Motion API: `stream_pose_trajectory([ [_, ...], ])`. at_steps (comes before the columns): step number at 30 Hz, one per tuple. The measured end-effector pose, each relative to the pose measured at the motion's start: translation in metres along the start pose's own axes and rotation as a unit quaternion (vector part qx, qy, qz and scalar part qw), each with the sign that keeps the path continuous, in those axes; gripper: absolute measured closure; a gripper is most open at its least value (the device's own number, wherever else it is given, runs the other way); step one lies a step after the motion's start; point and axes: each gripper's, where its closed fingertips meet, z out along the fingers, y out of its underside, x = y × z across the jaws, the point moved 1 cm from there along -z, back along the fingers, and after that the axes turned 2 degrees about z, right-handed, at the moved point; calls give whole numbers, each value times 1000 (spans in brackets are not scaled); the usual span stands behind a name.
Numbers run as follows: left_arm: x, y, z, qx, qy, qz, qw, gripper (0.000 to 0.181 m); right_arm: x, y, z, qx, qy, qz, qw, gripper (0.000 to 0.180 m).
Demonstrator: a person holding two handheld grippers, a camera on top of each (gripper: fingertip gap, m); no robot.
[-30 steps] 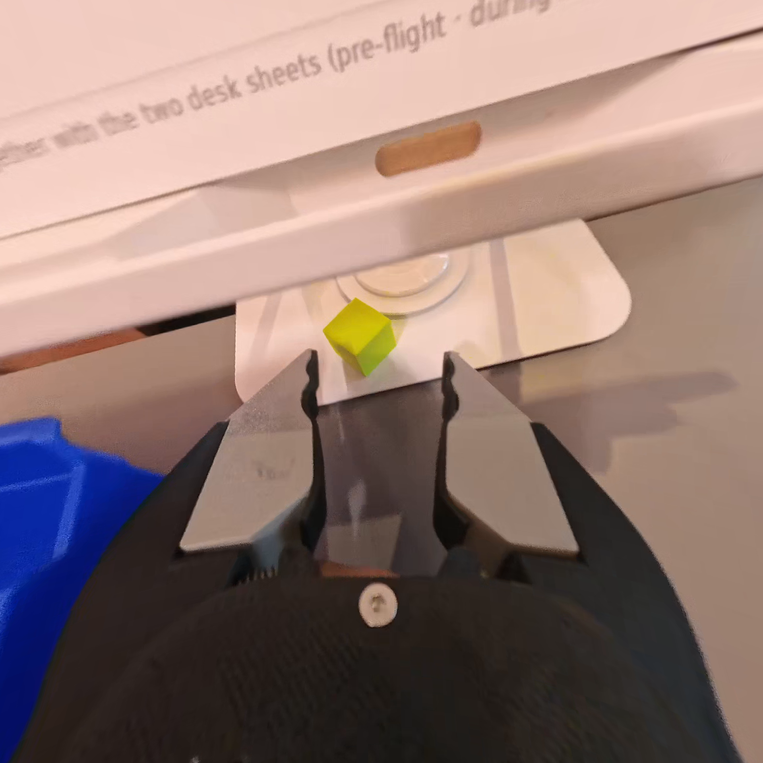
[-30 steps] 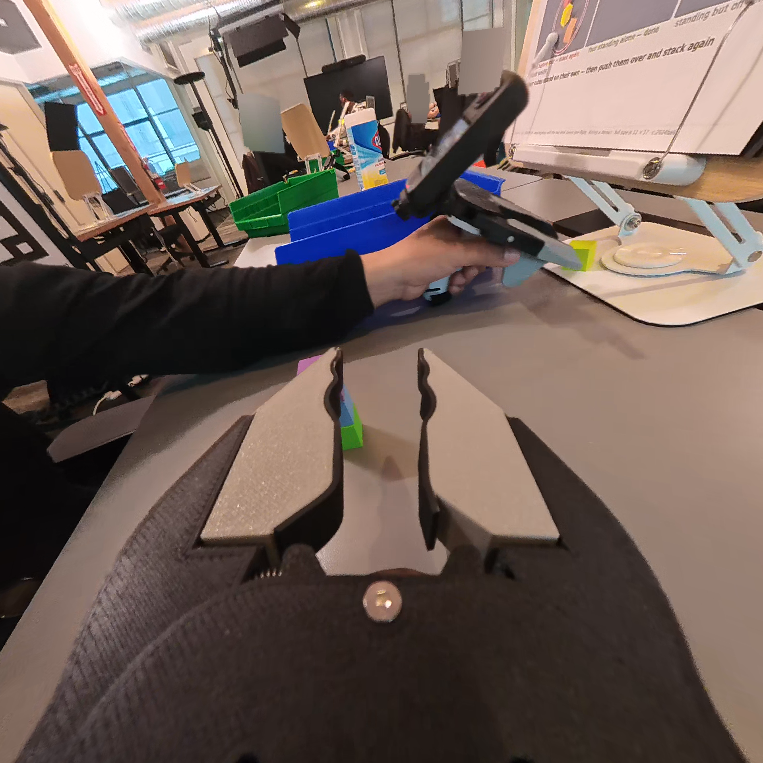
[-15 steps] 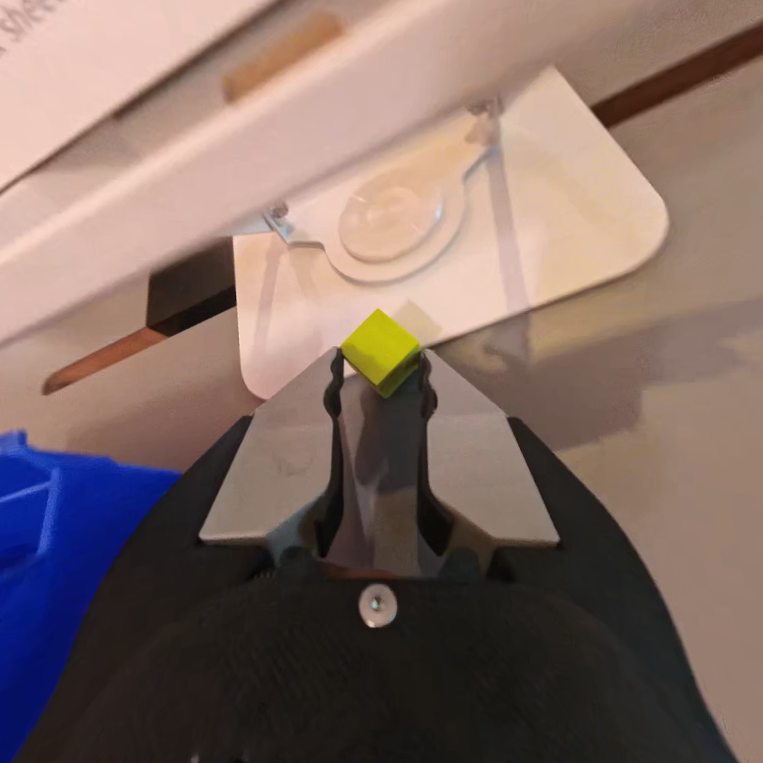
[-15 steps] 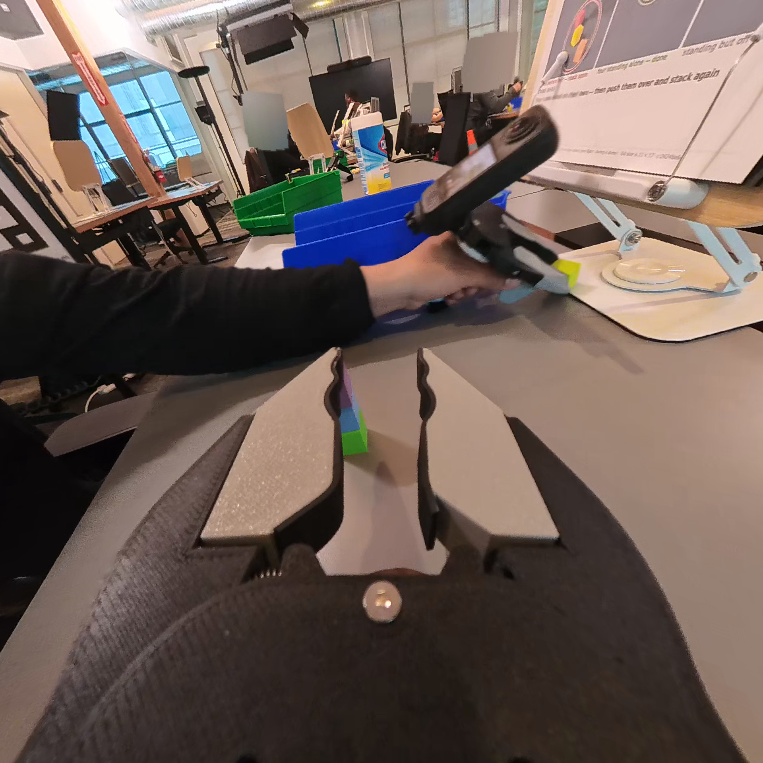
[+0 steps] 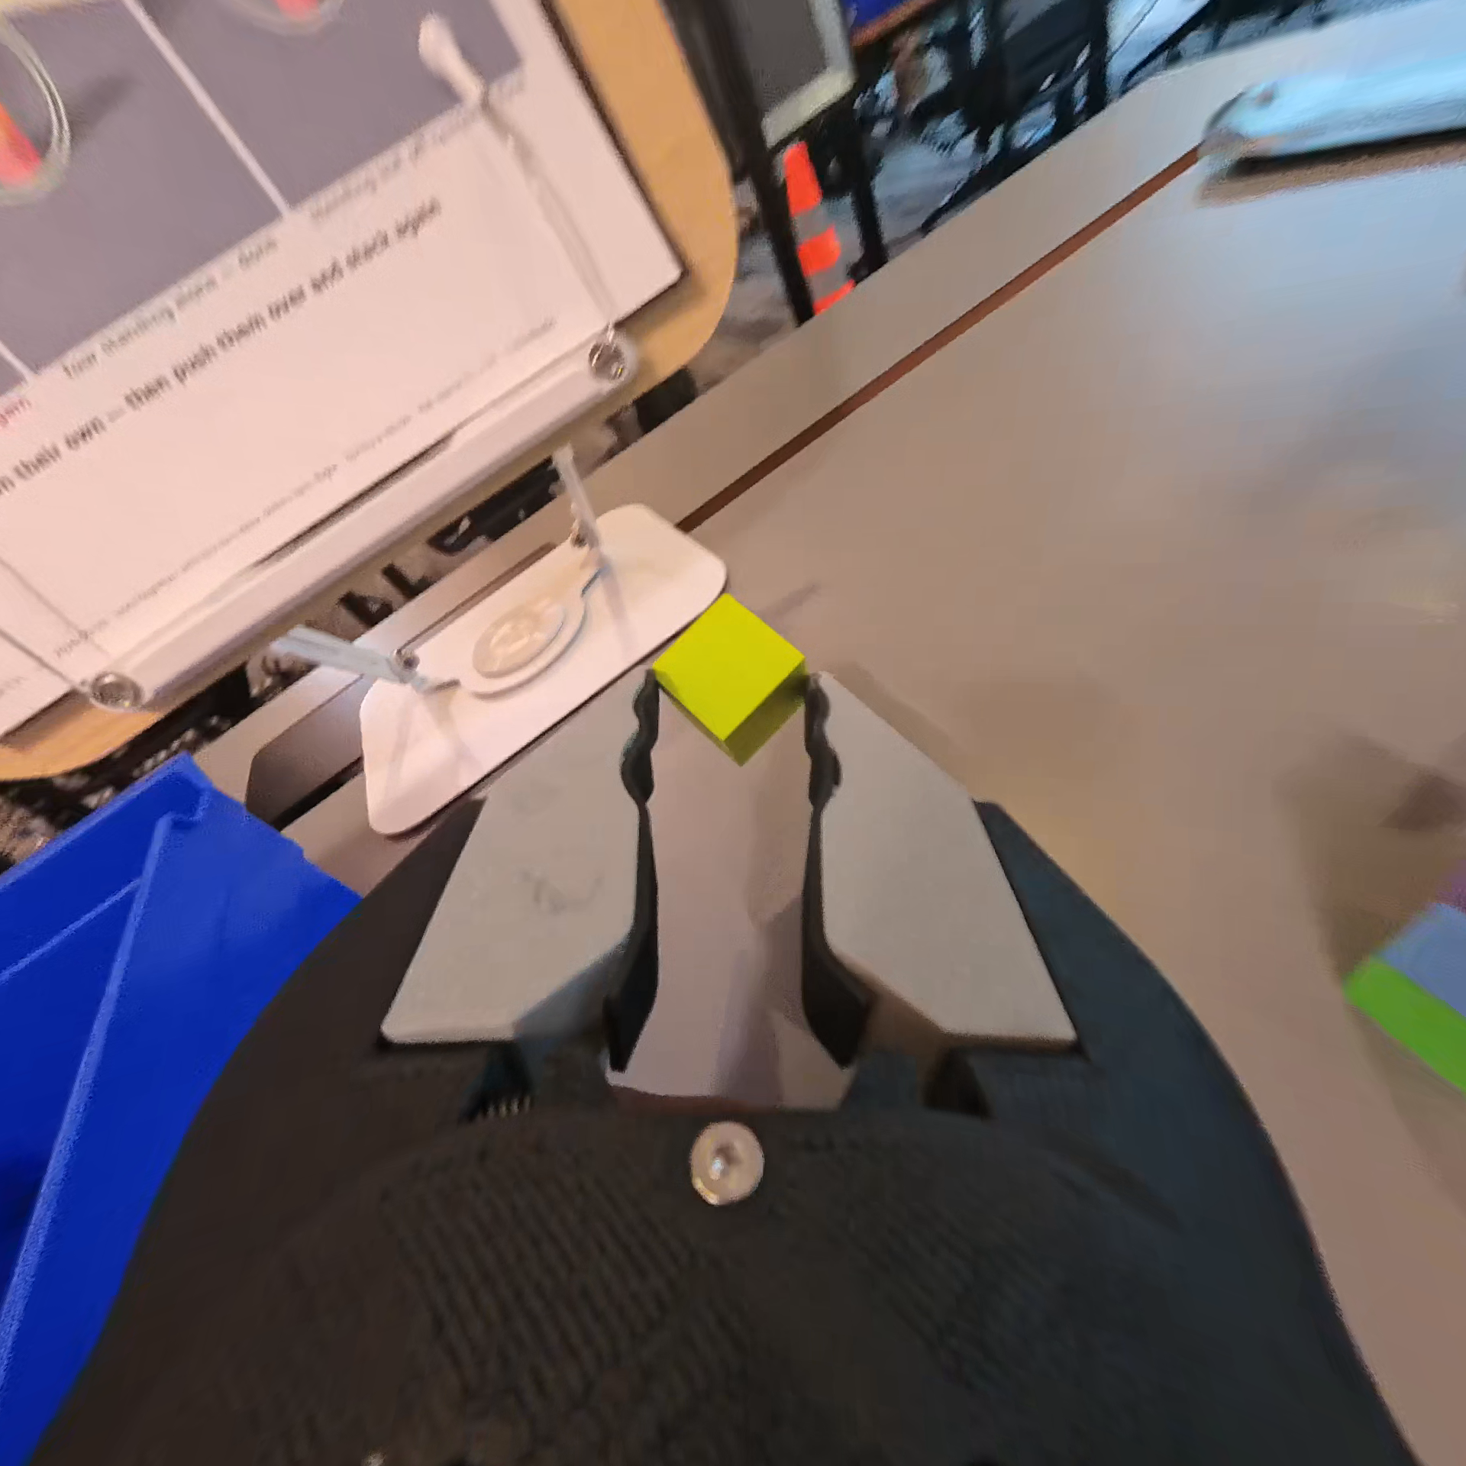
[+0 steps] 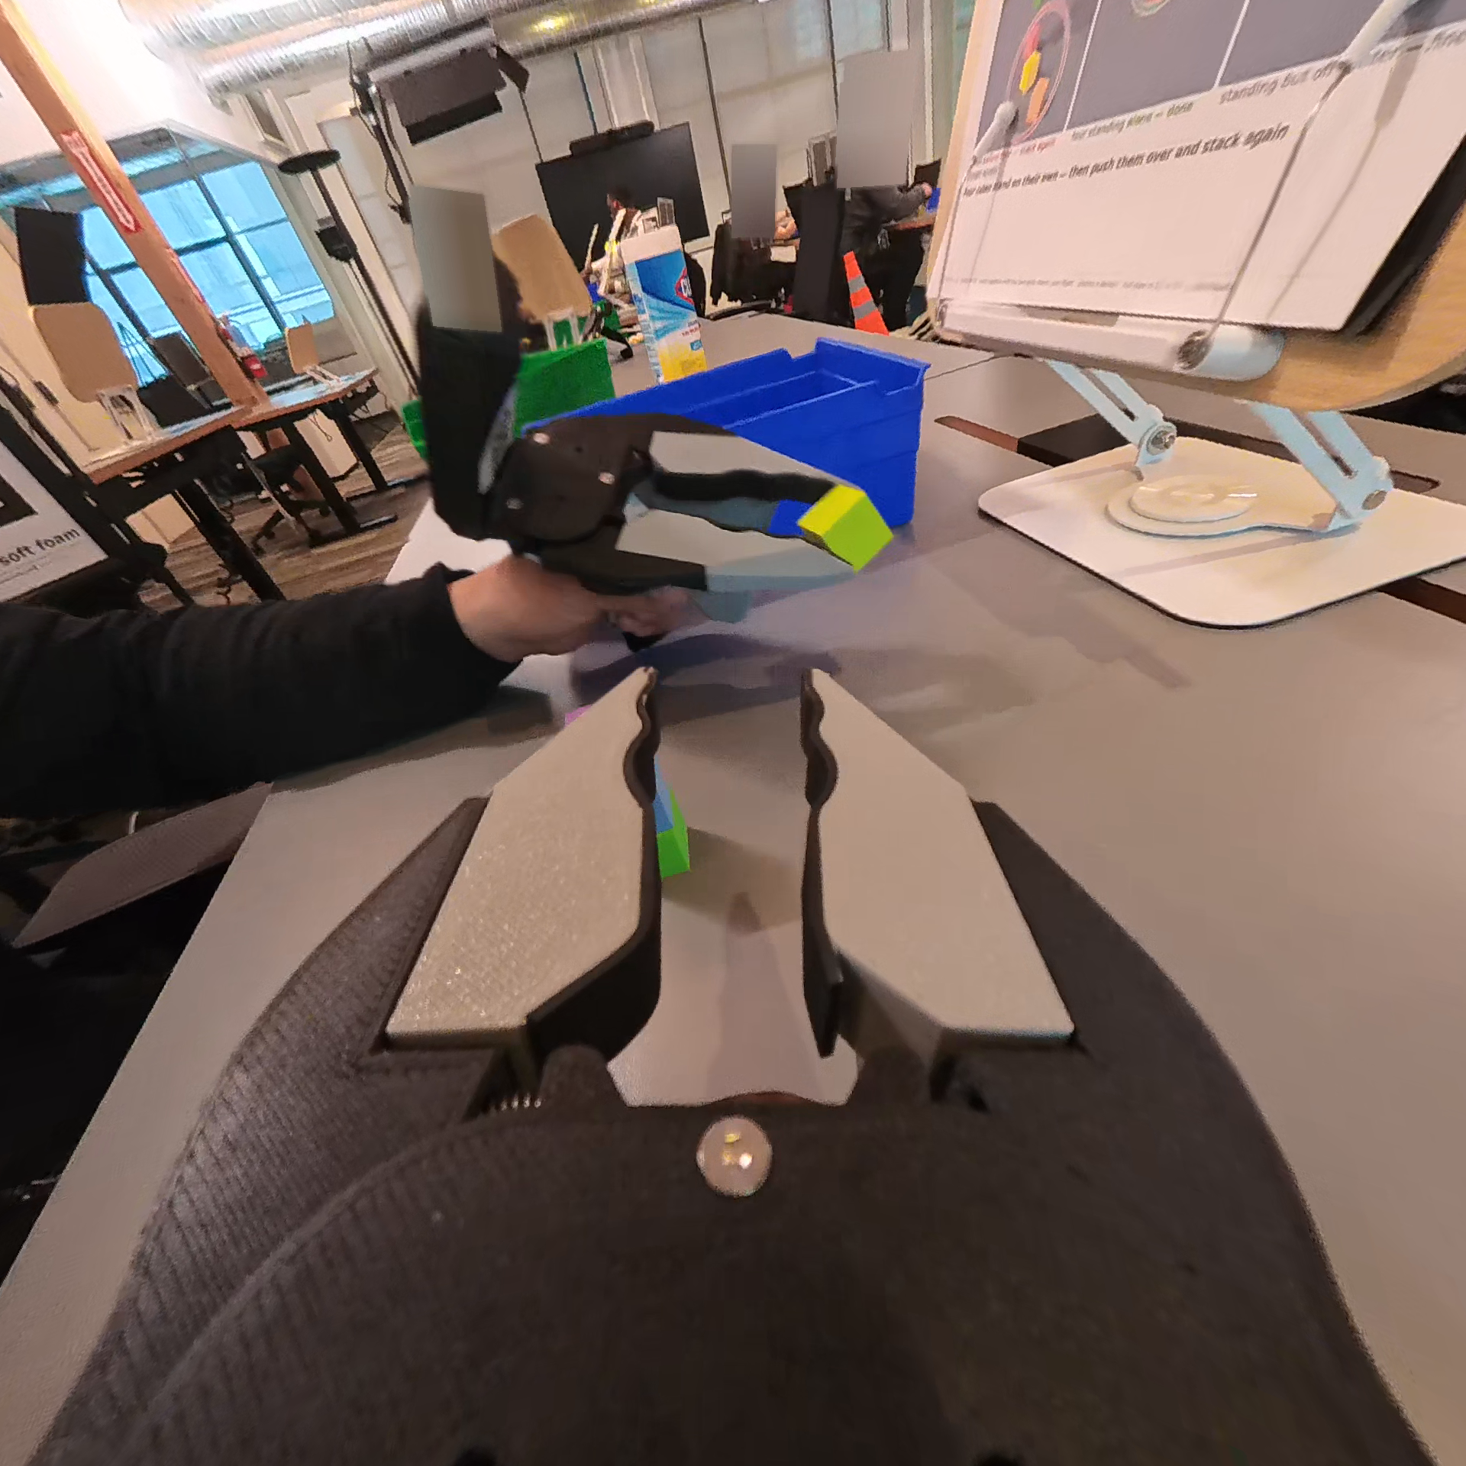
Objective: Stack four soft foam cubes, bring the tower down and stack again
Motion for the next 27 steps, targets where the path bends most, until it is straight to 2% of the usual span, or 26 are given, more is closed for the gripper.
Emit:
stream_pose_trajectory([
  [7, 29, -32, -38, 80, 37, 88, 992, 146, 0, 7, 7, -28, 21, -1, 999, 146],
  [14, 53, -65, -66, 153, 33, 198, 968, 146, -20, -4, 22, -2, -36, 56, 998, 141],
  [17, 59, -70, -71, 166, 32, 217, 961, 146, -34, -13, 28, 22, -78, 90, 993, 138],
  [27, 81, -79, -81, 212, 30, 277, 937, 146, -47, -24, 38, 51, -121, 131, 983, 138],
])
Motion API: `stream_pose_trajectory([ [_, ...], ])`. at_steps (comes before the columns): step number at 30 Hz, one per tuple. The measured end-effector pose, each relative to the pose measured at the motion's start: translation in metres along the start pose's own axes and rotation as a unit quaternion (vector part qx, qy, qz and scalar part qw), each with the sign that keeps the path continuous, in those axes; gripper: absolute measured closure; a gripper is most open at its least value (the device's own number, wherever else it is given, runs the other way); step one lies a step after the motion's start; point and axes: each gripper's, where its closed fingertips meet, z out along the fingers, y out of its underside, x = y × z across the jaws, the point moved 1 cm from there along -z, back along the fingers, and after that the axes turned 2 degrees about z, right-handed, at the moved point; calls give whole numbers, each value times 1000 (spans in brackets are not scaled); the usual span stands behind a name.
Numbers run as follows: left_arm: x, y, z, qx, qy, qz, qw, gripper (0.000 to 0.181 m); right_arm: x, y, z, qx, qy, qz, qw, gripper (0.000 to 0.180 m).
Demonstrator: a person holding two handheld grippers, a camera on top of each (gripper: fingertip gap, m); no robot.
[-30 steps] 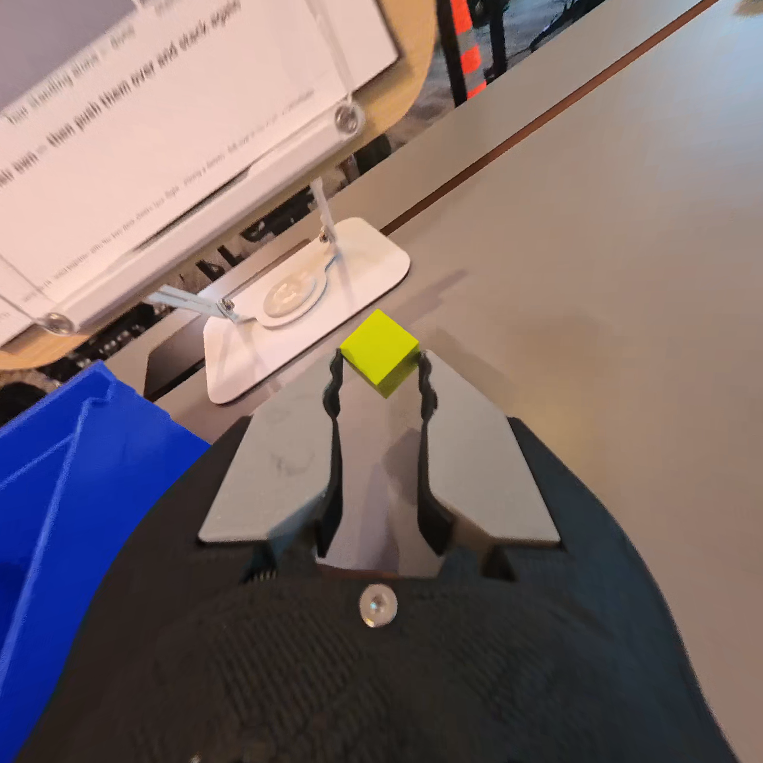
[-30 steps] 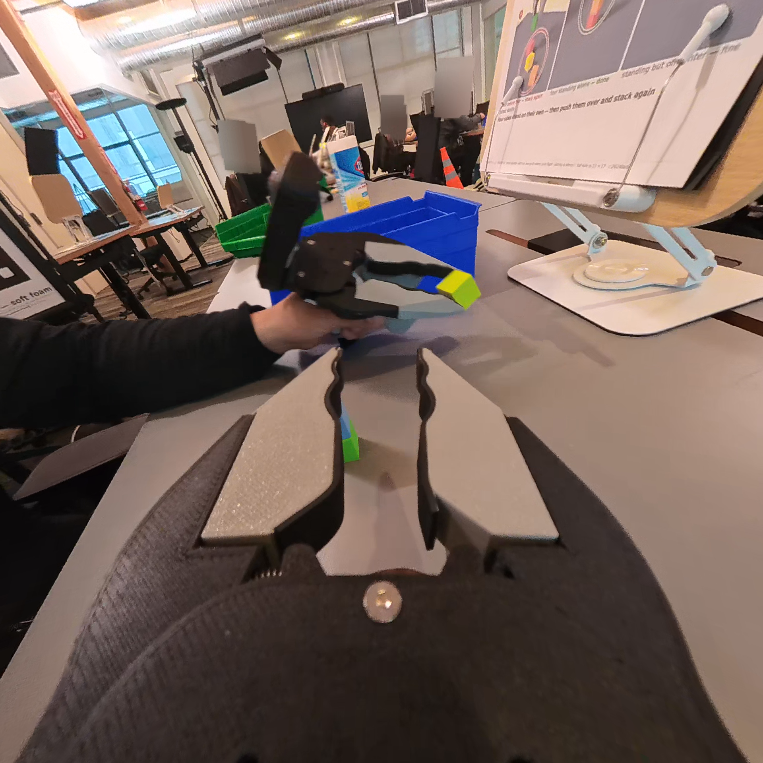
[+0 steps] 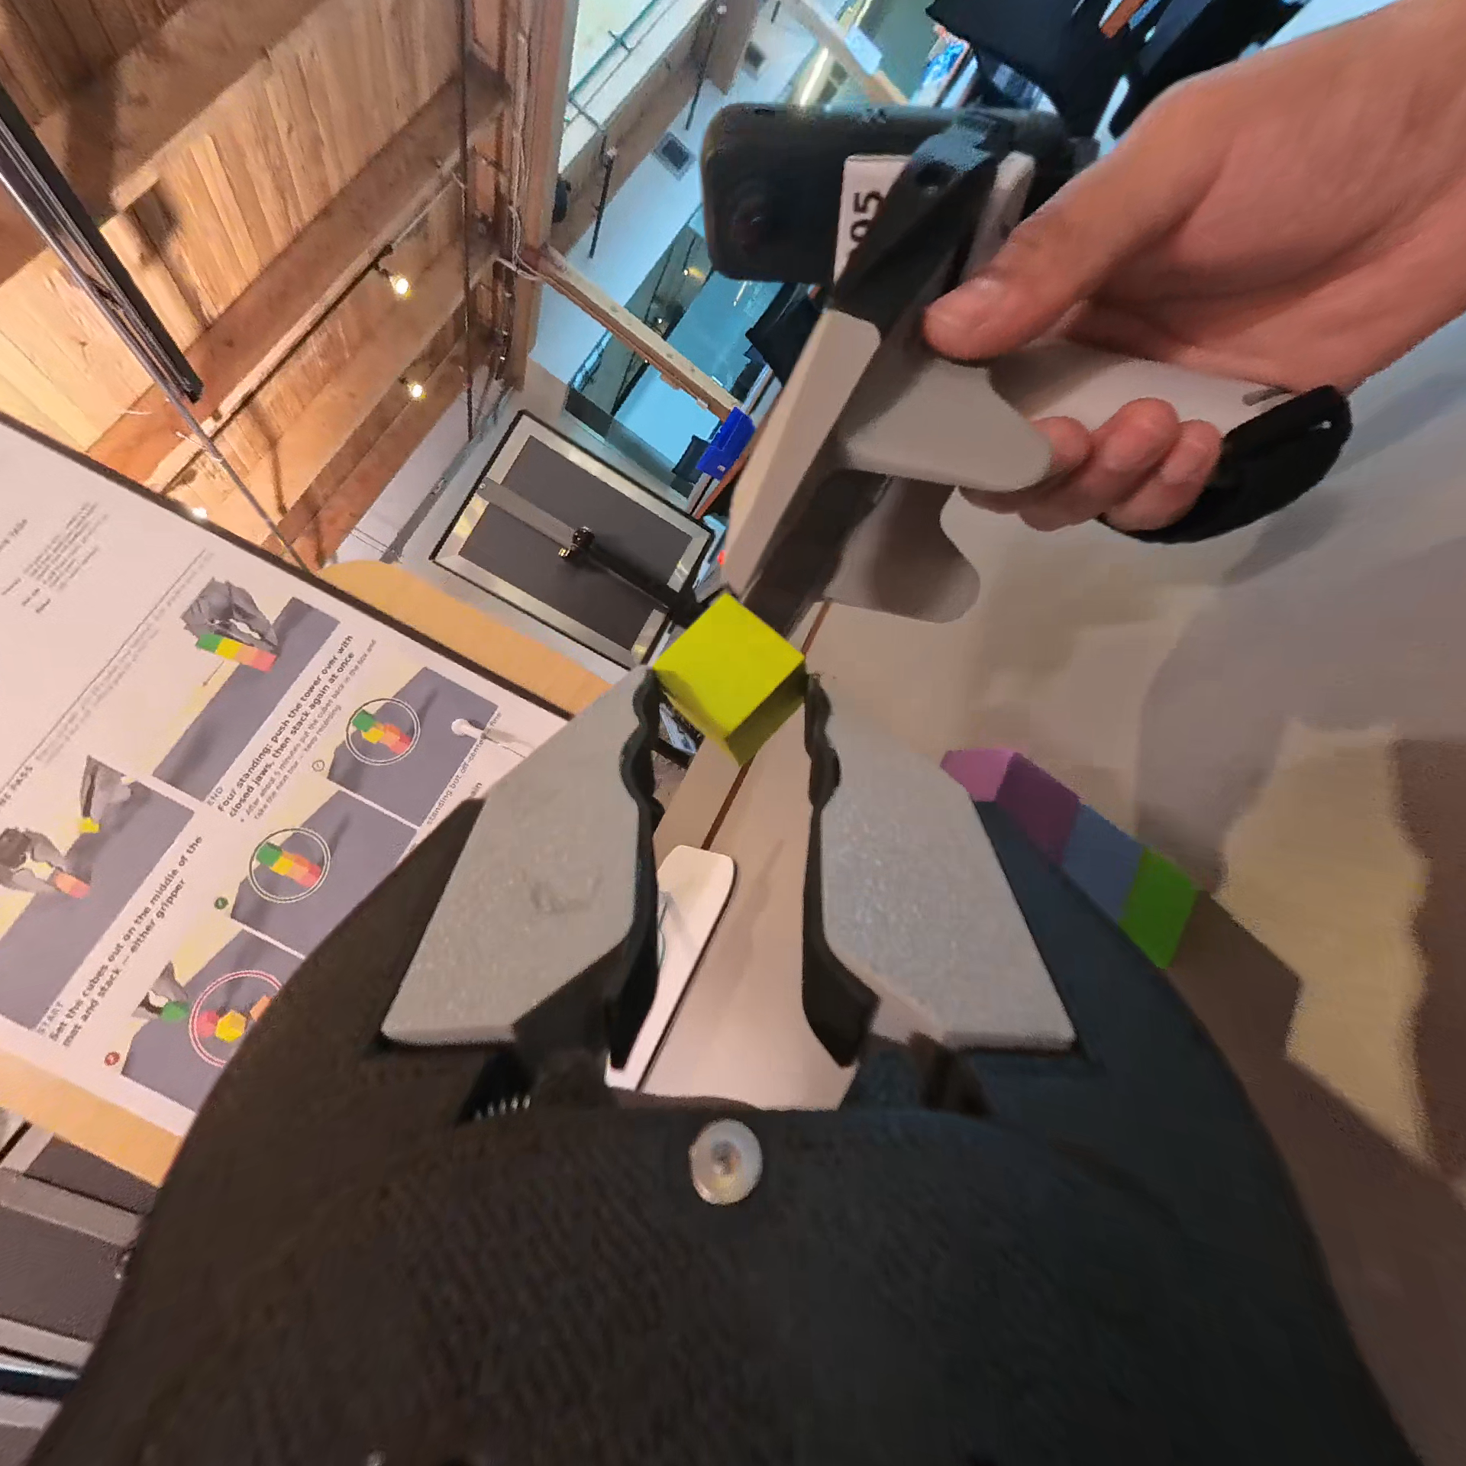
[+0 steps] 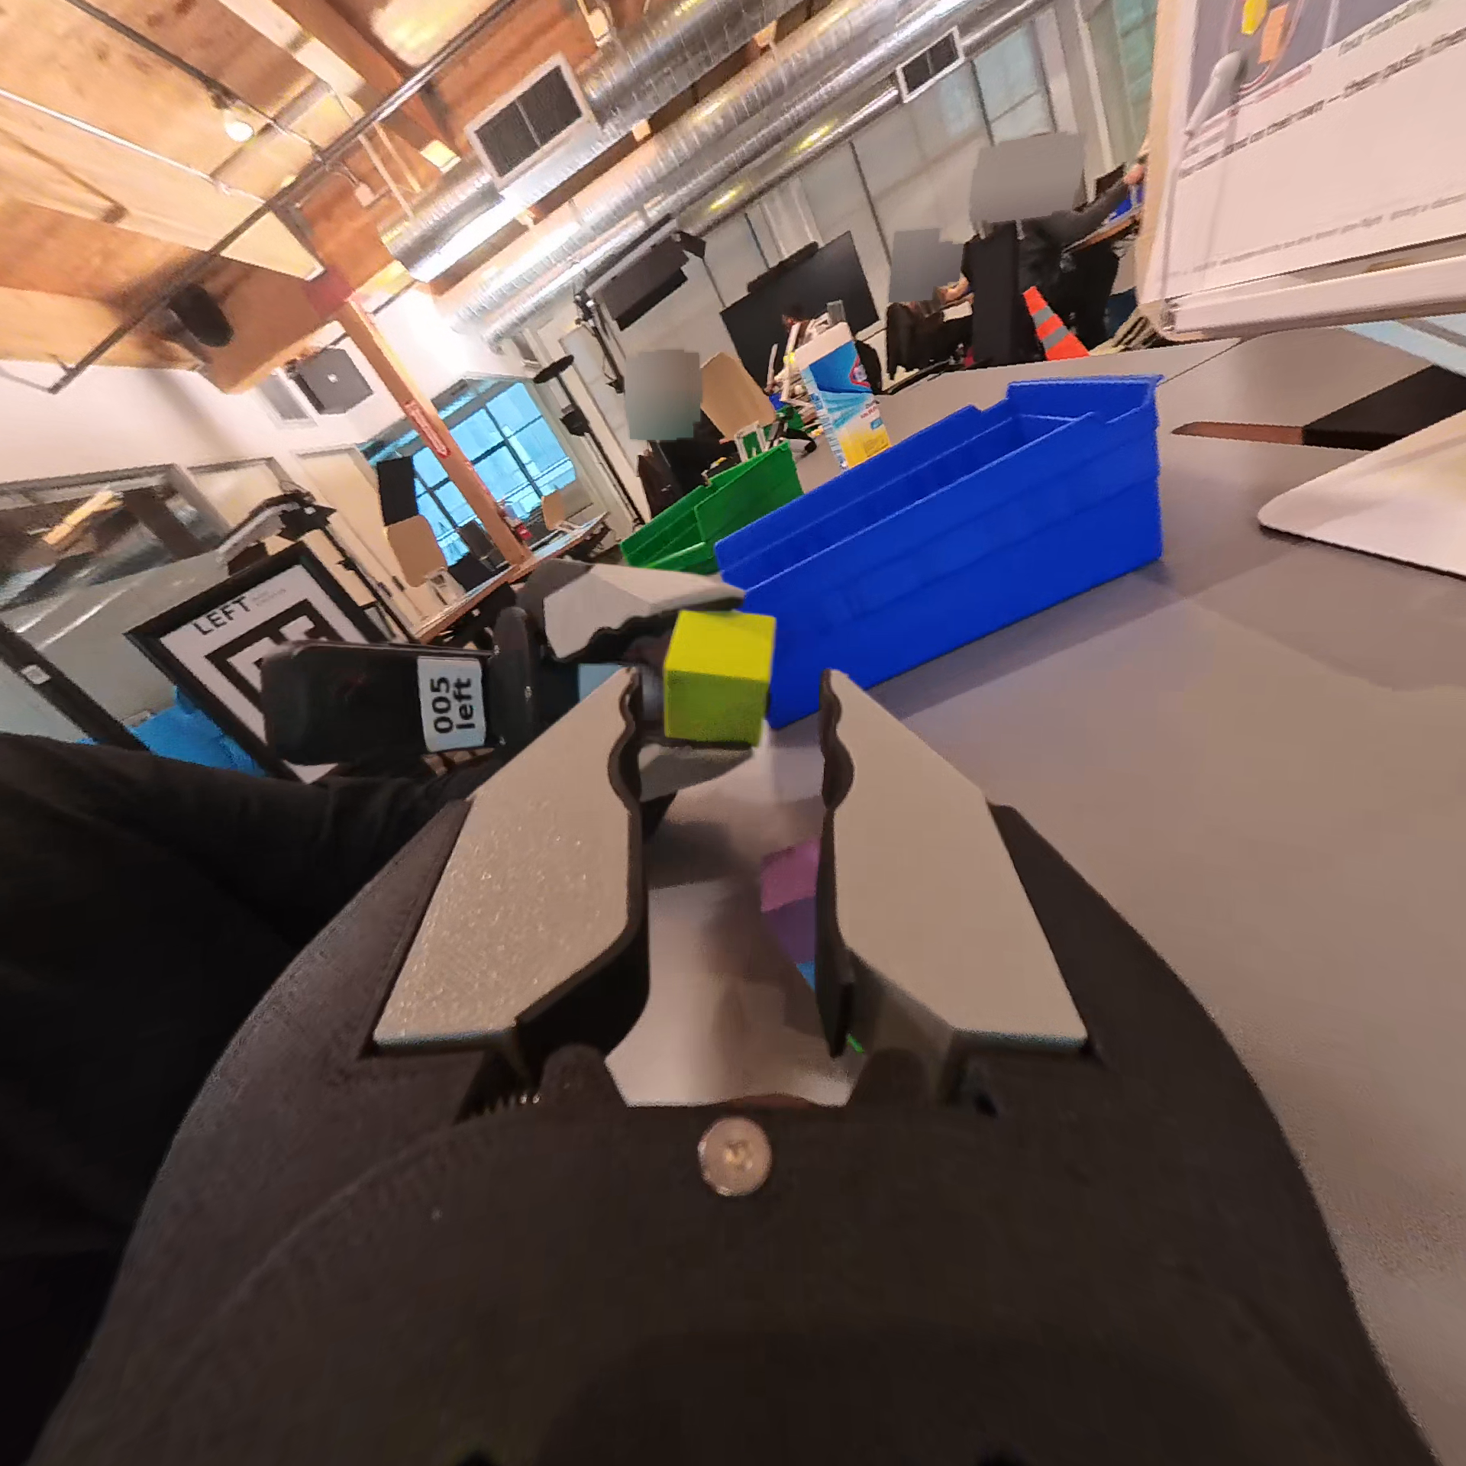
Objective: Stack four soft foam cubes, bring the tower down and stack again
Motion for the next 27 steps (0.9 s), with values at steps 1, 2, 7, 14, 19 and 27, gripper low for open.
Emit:
stream_pose_trajectory([
  [1, 1, 1, 1, -5, 0, 5, 1000, 146, -2, 1, 1, -2, -5, -1, 1000, 139],
  [2, 3, 2, 2, -8, 1, 8, 1000, 146, -2, 2, 2, -5, -5, -3, 1000, 141],
  [7, 4, 1, 3, -7, -1, 0, 1000, 146, 1, 6, 5, -12, 11, -12, 1000, 155],
  [14, 4, -1, 7, -22, -28, 31, 999, 146, 2, 7, 5, -2, -5, 16, 1000, 155],
  [19, 4, 0, 7, -25, -29, 30, 999, 146, 2, 7, 5, -6, 8, 2, 1000, 155],
  [27, -1, 6, -4, -12, 6, -15, 1000, 159, 3, 4, 0, -17, 52, -61, 997, 155],
])
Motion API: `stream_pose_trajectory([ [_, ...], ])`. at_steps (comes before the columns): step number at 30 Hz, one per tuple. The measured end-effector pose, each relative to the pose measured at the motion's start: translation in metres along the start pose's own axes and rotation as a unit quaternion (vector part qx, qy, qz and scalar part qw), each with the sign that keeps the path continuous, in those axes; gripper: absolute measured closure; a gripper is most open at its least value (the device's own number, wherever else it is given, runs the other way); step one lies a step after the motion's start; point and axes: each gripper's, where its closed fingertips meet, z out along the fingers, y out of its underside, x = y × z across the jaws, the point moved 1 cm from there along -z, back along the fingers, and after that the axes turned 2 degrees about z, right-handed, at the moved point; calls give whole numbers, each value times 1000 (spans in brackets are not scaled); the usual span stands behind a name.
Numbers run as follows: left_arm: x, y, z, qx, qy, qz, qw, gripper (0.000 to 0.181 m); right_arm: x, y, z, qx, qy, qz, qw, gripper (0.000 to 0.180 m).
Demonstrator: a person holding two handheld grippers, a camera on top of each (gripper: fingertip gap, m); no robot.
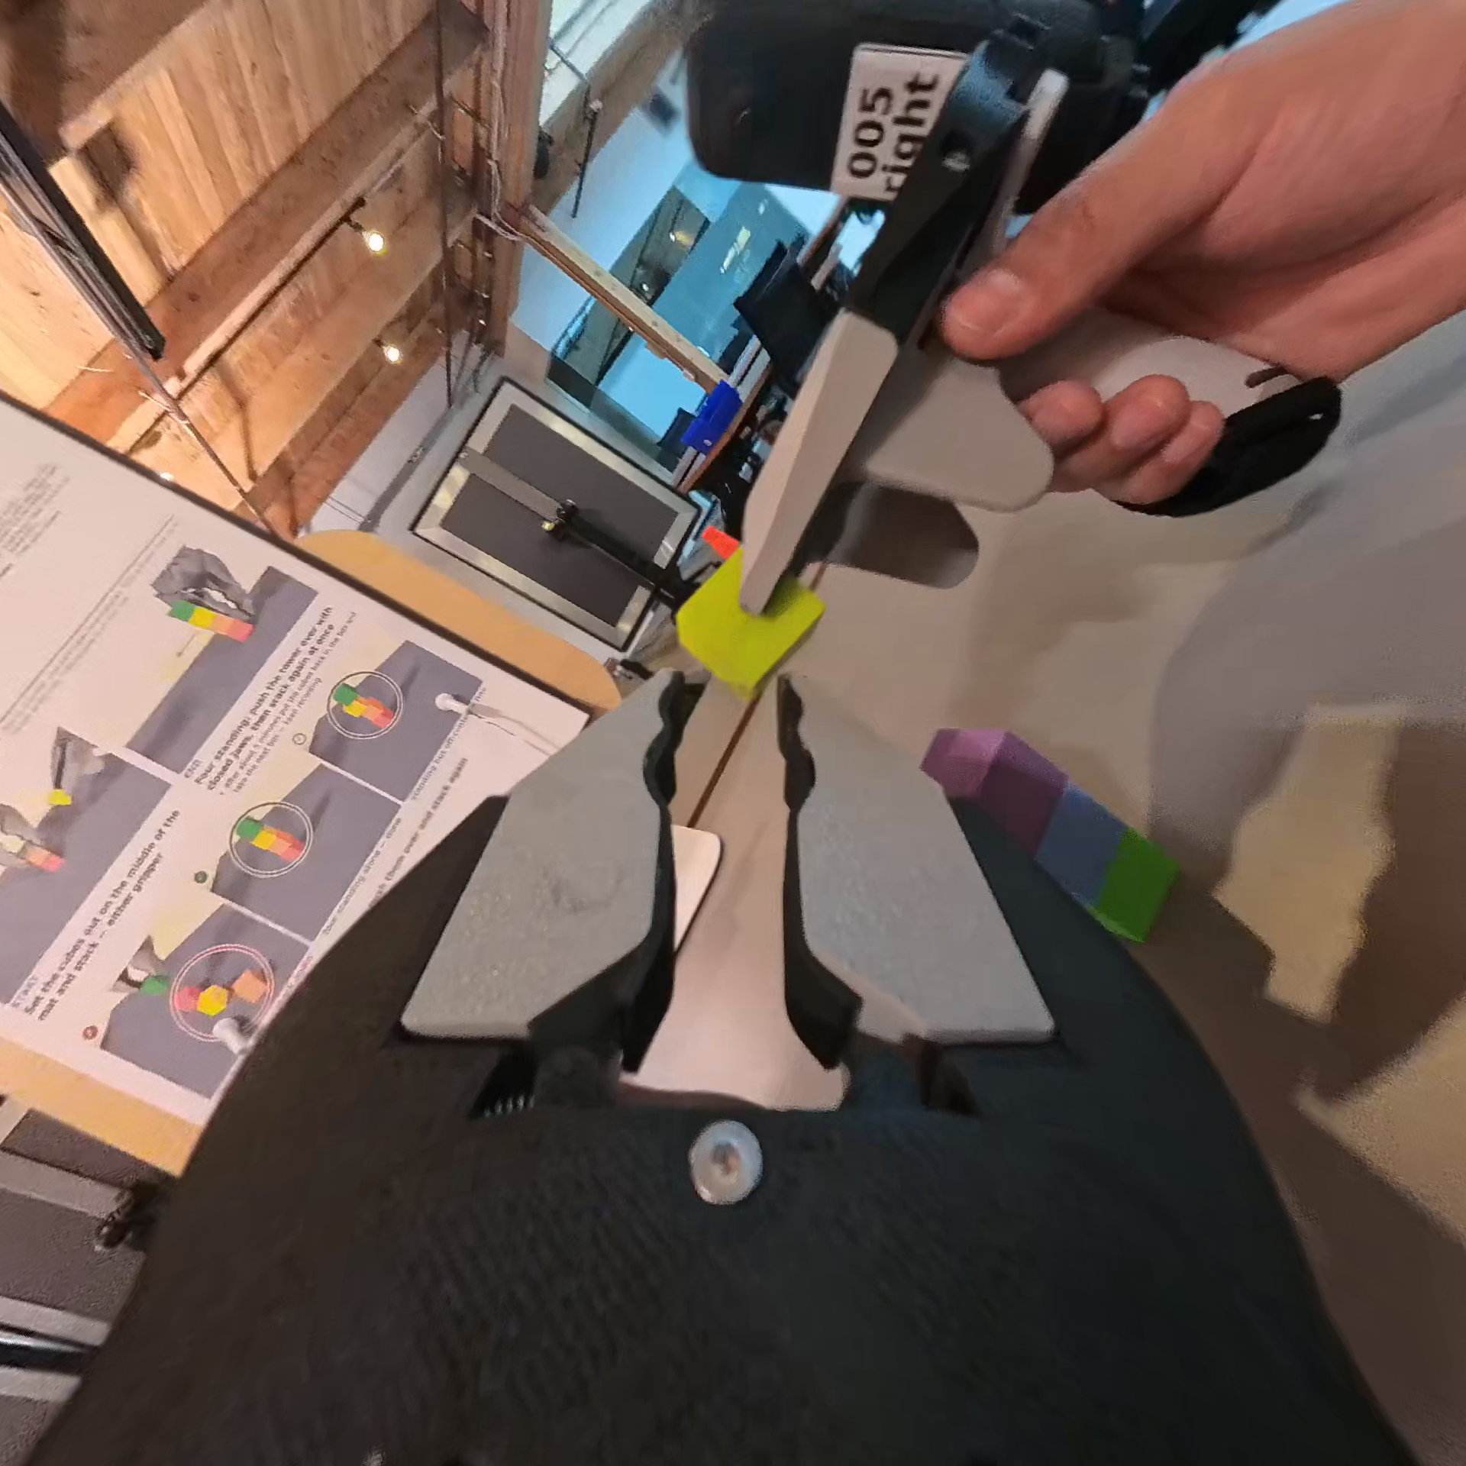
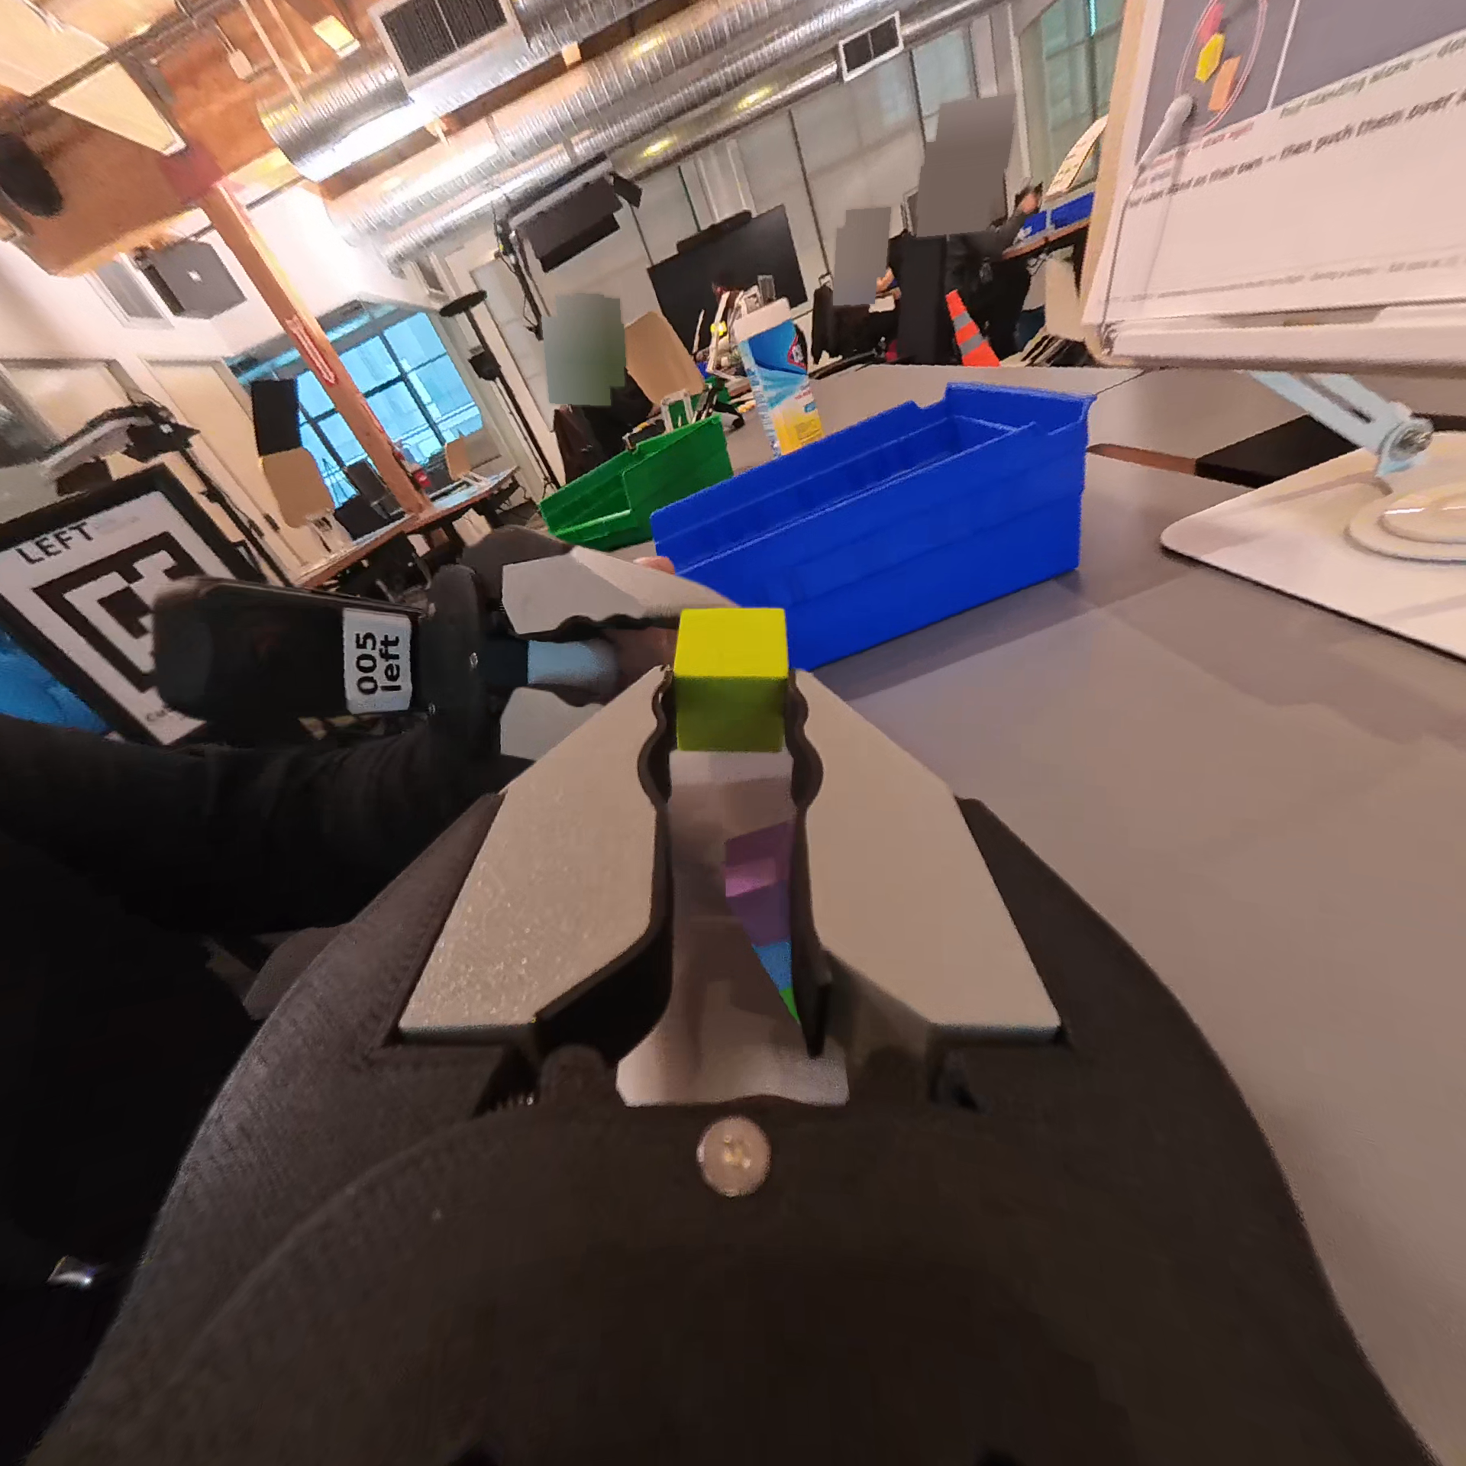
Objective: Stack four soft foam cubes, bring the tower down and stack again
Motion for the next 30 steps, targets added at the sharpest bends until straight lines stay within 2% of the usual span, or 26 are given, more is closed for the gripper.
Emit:
stream_pose_trajectory([
  [2, -11, 6, -4, 0, -15, -8, 1000, 162, 1, -5, -6, 8, 3, -3, 1000, 155],
  [4, -21, 19, -5, -21, -23, -42, 999, 172, 2, -5, -11, 1, 8, -14, 1000, 155],
  [6, -34, 43, -1, -76, -47, -89, 992, 181, 0, 1, -11, -23, 5, -31, 999, 155],
  [8, -34, 72, 3, -143, -49, -125, 981, 181, 1, 9, -10, -48, 11, -53, 997, 155],
  [12, -23, 107, 6, -217, -33, -139, 966, 181, 2, 22, -3, -85, 23, -82, 993, 155],
  [17, -18, 111, 7, -224, -19, -179, 958, 181, 3, 38, 5, -124, 37, -114, 985, 155],
  [30, -26, 114, 3, -229, -39, -206, 951, 178, 7, 52, 5, -161, 41, -131, 977, 154],
])
